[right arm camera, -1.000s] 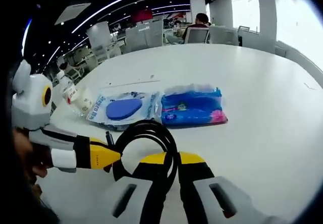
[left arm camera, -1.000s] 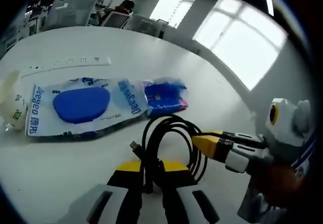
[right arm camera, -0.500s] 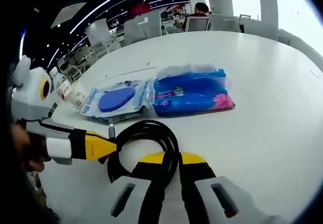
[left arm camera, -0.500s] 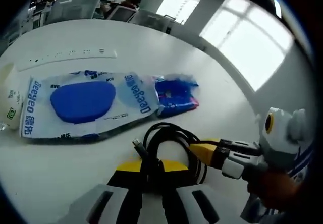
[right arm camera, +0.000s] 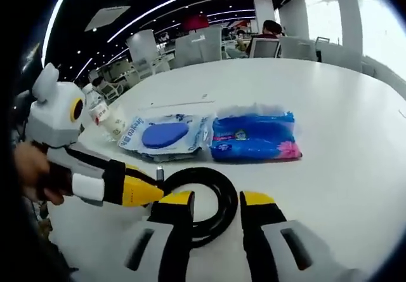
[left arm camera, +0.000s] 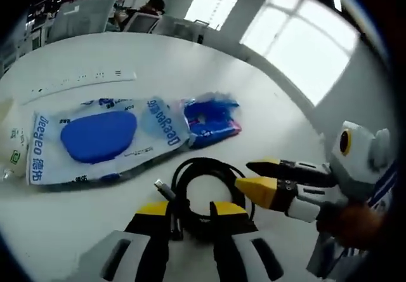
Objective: Arrange the tabletop items into an orderly group along one side of the table until the central work area is clear of visible clutter.
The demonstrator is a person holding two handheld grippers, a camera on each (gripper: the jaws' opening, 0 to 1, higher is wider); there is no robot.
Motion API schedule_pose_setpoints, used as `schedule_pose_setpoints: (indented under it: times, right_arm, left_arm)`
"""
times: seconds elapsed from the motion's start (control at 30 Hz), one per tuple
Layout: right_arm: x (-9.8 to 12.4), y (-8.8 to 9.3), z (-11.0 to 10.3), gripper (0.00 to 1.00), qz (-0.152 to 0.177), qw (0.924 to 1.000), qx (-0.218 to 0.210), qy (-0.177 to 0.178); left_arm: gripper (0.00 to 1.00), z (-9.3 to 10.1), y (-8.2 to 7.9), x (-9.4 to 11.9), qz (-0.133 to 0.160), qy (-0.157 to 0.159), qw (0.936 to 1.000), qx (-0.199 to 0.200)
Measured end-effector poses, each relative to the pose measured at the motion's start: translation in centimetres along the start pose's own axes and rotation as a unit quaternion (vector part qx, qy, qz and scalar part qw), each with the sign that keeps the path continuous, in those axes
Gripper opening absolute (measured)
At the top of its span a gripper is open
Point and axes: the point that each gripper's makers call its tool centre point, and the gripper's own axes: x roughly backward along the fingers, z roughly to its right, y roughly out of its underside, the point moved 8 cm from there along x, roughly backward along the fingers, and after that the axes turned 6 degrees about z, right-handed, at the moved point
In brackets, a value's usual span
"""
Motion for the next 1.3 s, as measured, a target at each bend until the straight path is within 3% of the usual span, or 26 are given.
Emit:
schedule_pose_setpoints:
  times: [0.1, 0.33, 0.53, 0.77, 1.17, 1.3]
  right_arm:
    - [0.9, -0.3, -0.6, 0.37, 0.013, 0.9997, 0.012, -0.015]
    - [2.4, -1.4, -1.2, 0.54, 0.043, 0.9985, 0.008, -0.034]
    - [4.6, -1.3, -2.4, 0.66, 0.053, 0.9968, 0.024, -0.054]
    - [6.8, -0.6, -3.1, 0.78, 0.059, 0.9949, 0.040, -0.072]
    - [9.8, -0.1, -2.0, 0.99, 0.047, 0.9943, 0.057, -0.076]
    - [10.6, 0.2, -1.6, 1.00, 0.044, 0.9946, 0.053, -0.078]
  left_arm:
    - [0.28, 0.5, -0.3, 0.9, 0.018, 0.010, 0.9995, -0.025]
    - [0.39, 1.0, 0.2, 2.9, 0.025, 0.011, 0.9978, -0.060]
    - [0.52, 0.7, 0.8, 6.5, 0.057, 0.011, 0.9945, -0.087]
    - [0.61, -1.6, 2.4, 11.3, 0.074, -0.019, 0.9911, -0.109]
    - [0.85, -5.3, 4.7, 18.4, 0.112, -0.044, 0.9847, -0.125]
    - [0.89, -6.4, 5.3, 20.1, 0.115, -0.042, 0.9863, -0.111]
